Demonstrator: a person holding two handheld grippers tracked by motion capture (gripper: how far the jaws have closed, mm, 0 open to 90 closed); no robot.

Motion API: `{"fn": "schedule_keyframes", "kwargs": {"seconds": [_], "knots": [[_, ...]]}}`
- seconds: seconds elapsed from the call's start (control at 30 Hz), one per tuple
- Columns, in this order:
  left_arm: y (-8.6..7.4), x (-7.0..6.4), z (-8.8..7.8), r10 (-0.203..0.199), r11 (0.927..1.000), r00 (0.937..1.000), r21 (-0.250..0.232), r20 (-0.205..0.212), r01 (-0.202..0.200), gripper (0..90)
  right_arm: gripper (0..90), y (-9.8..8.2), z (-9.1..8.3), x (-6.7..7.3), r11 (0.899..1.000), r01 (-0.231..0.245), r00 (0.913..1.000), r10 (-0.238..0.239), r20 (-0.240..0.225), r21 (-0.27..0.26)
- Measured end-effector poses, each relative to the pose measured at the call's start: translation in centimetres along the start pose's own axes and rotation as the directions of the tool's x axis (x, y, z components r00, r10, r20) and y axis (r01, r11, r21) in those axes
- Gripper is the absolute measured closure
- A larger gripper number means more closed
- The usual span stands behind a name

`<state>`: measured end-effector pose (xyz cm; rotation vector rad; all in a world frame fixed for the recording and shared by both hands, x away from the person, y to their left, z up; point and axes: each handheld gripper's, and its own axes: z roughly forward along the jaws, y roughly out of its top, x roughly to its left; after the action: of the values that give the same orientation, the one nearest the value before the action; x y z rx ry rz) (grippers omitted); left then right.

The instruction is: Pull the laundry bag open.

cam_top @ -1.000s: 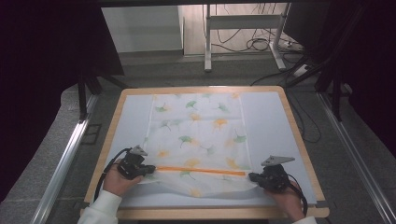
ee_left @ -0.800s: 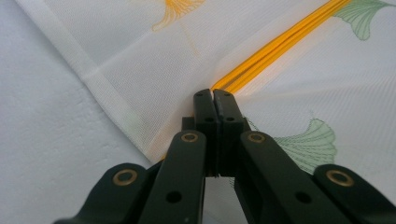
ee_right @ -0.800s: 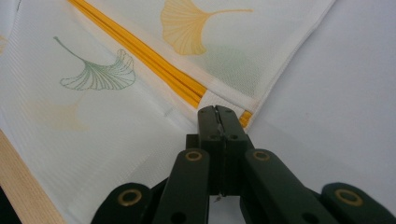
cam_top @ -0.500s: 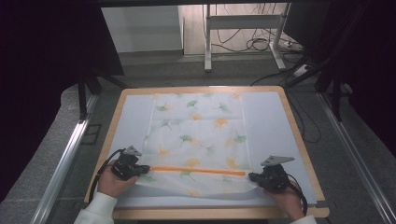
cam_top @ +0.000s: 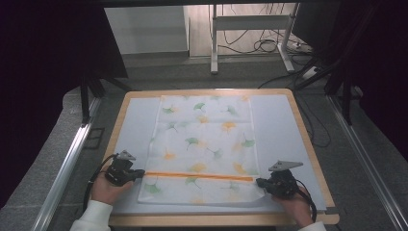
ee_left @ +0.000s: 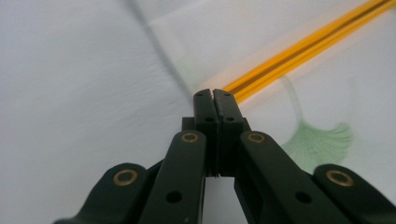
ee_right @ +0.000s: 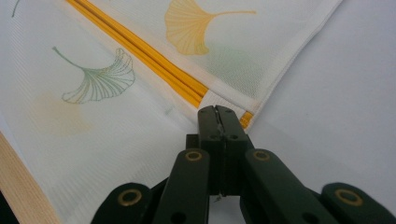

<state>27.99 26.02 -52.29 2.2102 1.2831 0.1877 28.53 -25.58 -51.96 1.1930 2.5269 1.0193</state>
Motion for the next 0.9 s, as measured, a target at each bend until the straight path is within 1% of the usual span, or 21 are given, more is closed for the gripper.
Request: {"fn": "schedule_keyframes", "kwargs": {"seconds": [0.07, 0.17, 0.3, 0.43, 0.53, 0.57, 0.7, 0.73, 0.77, 0.8, 0.83, 0.87, 0.9], "knots": [[-0.12, 0.08, 0.03, -0.008, 1.0000, 0.9999, -0.004, 0.010, 0.008, 90.0, 89.9, 0.01, 0.01, -0.01, 1.000, 0.000, 1.0000, 0.000, -0.001, 0.000], [-0.02, -0.09, 0.06, 0.000, 1.0000, 1.0000, 0.000, 0.001, 0.000, 90.0, 89.9, 0.02, 0.00, -0.02, 1.000, -0.002, 1.0000, 0.002, -0.001, 0.001], [-0.09, 0.06, 0.08, -0.004, 1.0000, 0.9999, -0.007, 0.013, 0.004, 90.0, 89.9, 0.04, -0.02, 0.02, 1.000, 0.001, 1.0000, -0.001, 0.000, 0.004], [-0.13, 0.01, 0.06, 0.001, 0.9999, 0.9999, -0.015, 0.011, -0.001, 90.0, 89.8, 0.05, -0.03, 0.02, 1.000, 0.004, 1.0000, -0.004, 0.000, 0.004], [-0.06, -0.03, -0.03, -0.008, 0.9996, 0.9996, -0.026, 0.025, 0.009, 90.0, 89.8, 0.06, 0.00, 0.07, 1.000, 0.007, 1.0000, -0.007, 0.002, 0.001], [-0.03, -0.11, -0.09, -0.011, 0.9995, 0.9996, -0.028, 0.025, 0.012, 90.0, 89.8, 0.06, 0.00, 0.06, 1.000, 0.007, 1.0000, -0.007, 0.001, 0.000], [-0.08, -0.21, -0.06, 0.000, 0.9994, 0.9999, -0.033, 0.013, 0.000, 90.0, 89.7, 0.08, -0.03, 0.04, 1.000, 0.013, 0.9999, -0.013, 0.001, 0.003], [-0.13, -0.24, -0.10, 0.001, 0.9991, 1.0000, -0.041, 0.010, -0.001, 89.5, 89.6, 0.08, -0.04, 0.05, 1.000, 0.013, 0.9999, -0.013, 0.001, 0.003], [-0.20, -0.29, -0.20, 0.008, 0.9984, 1.0000, -0.055, 0.003, -0.008, 88.1, 89.4, 0.08, -0.05, 0.09, 1.000, 0.013, 0.9999, -0.013, 0.004, 0.001], [-0.29, -0.35, -0.33, 0.010, 0.9973, 0.9999, -0.073, -0.003, -0.010, 84.2, 87.0, 0.08, -0.09, 0.14, 1.000, 0.022, 0.9997, -0.022, 0.004, -0.001], [-0.35, -0.37, -0.49, 0.003, 0.9956, 1.0000, -0.094, -0.006, -0.004, 78.9, 81.7, 0.08, -0.17, 0.28, 1.000, 0.027, 0.9996, -0.027, 0.002, -0.007], [-0.40, -0.34, -0.65, -0.008, 0.9926, 0.9999, -0.122, -0.011, 0.006, 73.9, 78.5, 0.12, -0.29, 0.41, 0.999, 0.030, 0.9995, -0.031, -0.006, -0.020], [-0.41, -0.30, -0.75, -0.010, 0.9909, 0.9998, -0.134, -0.016, 0.008, 71.0, 77.1, 0.19, -0.51, 0.59, 0.999, 0.033, 0.9994, -0.033, -0.003, -0.035]]}}
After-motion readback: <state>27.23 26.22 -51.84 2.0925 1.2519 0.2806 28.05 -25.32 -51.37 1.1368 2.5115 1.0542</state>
